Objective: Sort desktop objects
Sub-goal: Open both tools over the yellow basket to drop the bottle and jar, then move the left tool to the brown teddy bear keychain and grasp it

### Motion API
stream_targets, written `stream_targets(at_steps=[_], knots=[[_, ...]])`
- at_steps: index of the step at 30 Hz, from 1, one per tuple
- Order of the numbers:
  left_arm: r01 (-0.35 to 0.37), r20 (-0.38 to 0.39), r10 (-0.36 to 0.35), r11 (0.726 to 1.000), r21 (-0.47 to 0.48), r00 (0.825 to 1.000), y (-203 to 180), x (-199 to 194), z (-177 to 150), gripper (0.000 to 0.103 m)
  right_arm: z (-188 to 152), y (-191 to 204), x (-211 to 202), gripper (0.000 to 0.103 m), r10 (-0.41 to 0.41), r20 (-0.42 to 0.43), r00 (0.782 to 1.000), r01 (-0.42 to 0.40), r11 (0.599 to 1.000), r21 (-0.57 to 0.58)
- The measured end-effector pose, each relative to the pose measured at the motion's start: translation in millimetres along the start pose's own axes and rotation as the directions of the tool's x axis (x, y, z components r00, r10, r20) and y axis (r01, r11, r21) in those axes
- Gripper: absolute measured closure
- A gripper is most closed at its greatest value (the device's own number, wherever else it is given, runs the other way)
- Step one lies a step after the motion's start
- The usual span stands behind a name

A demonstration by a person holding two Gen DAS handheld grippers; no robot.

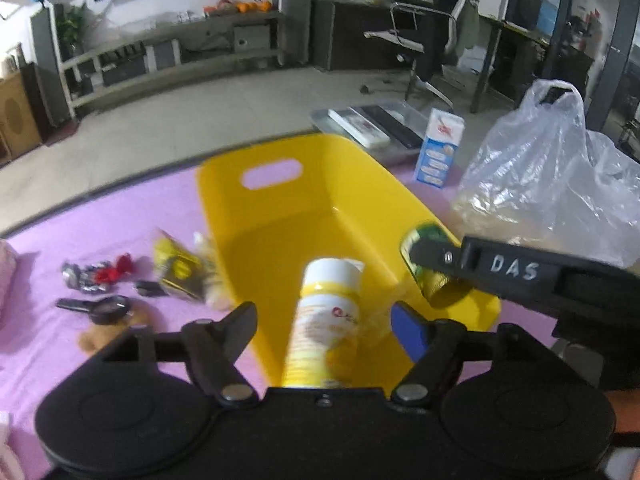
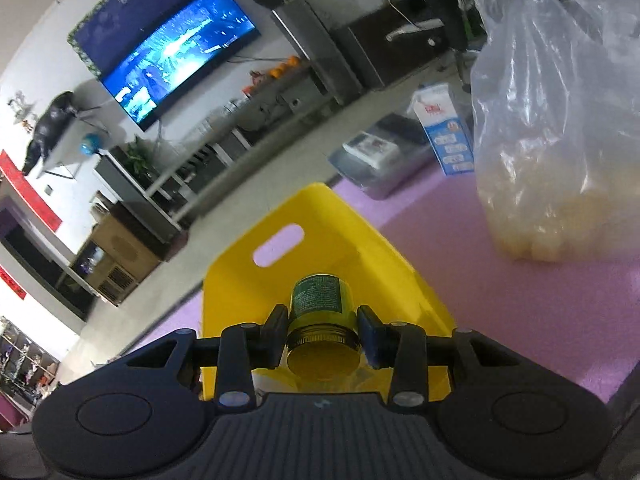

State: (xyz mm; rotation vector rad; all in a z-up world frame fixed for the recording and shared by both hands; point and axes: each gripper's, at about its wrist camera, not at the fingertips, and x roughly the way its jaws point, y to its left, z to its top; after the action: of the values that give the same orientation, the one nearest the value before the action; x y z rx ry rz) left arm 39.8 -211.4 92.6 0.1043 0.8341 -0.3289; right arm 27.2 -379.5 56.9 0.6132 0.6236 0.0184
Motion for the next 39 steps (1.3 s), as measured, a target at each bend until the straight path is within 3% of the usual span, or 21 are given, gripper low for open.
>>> stream_targets(at_steps=[2, 3, 5, 10, 14, 18, 21, 27, 30, 39], knots=[[-0.02, 0.028, 0.02, 1.0, 0.003, 0.999, 7.8, -11.4, -1.4, 0.026, -1.8, 3.6, 0.5, 0.057, 0.005, 0.003, 1.0, -0.005, 1.0, -0.007], [-0.031, 0.041, 0.031, 1.0, 0.0, 0.999, 14.2, -16.4, -2.5, 0.026, -2.3, 7.3, -0.7, 0.041, 0.004, 0.015, 1.0, -0.003, 1.0, -0.017], [-0.054, 0.062, 0.055, 0.998, -0.014, 0.997, 25.3, -26.6, -4.0, 0.026, -4.9, 18.5, -3.2, 0.029, -0.007, 0.06, 0.998, 0.01, 0.998, -0.058], [-0.132, 0.086, 0.138, 0.989, -0.065, 0.987, 70.4, -41.4, -16.0, 0.025, -20.9, 58.3, -4.4, 0.029, 0.07, 0.148, 0.987, -0.037, 0.976, -0.217], [-0.215, 0.066, 0.225, 0.967, -0.137, 0.972, 120.9, -50.2, -35.0, 0.025, -44.3, 99.5, -7.1, 0.029, 0.18, 0.173, 0.968, -0.103, 0.92, -0.377], [-0.321, 0.014, 0.332, 0.922, -0.215, 0.943, 172.5, -52.8, -54.5, 0.025, -70.8, 138.1, 0.1, 0.029, 0.279, 0.084, 0.957, -0.204, 0.847, -0.492], [-0.363, -0.018, 0.372, 0.893, -0.266, 0.928, 201.5, -54.5, -68.9, 0.025, -87.6, 157.8, 11.5, 0.029, 0.288, 0.003, 0.958, -0.241, 0.806, -0.54], [-0.353, -0.053, 0.358, 0.871, -0.341, 0.932, 234.0, -46.7, -89.1, 0.025, -98.4, 175.5, 34.5, 0.029, 0.23, -0.087, 0.969, -0.24, 0.805, -0.542], [-0.334, -0.053, 0.336, 0.878, -0.343, 0.94, 236.1, -36.5, -90.9, 0.025, -101.0, 177.0, 38.9, 0.029, 0.206, -0.098, 0.974, -0.226, 0.818, -0.53], [-0.272, -0.038, 0.277, 0.897, -0.349, 0.96, 245.3, 2.6, -109.3, 0.025, -115.7, 180.6, 49.0, 0.029, 0.156, -0.117, 0.981, -0.195, 0.806, -0.559]])
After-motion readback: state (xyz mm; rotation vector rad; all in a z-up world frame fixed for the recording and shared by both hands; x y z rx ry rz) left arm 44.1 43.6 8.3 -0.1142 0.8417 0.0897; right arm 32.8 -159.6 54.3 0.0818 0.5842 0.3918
